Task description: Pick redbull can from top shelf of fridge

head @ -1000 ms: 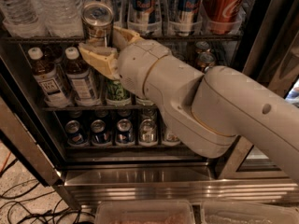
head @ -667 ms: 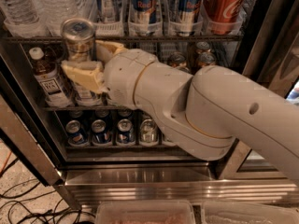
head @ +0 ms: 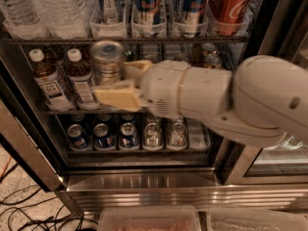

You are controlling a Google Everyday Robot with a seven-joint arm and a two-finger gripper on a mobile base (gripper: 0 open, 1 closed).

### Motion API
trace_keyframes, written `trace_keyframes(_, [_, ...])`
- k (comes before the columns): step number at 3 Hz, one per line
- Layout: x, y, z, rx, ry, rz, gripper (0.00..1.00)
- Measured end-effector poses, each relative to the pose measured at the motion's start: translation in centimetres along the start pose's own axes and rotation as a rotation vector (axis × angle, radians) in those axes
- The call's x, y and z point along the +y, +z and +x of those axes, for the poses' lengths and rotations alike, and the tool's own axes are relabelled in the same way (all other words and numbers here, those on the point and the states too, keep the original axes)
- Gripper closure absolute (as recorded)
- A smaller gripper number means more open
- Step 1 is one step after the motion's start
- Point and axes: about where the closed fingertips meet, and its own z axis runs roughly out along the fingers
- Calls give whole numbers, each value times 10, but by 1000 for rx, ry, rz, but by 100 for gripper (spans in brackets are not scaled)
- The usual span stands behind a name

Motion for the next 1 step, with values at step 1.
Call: trace_keyframes(1, [-21,-42,29,37,74,-36,100])
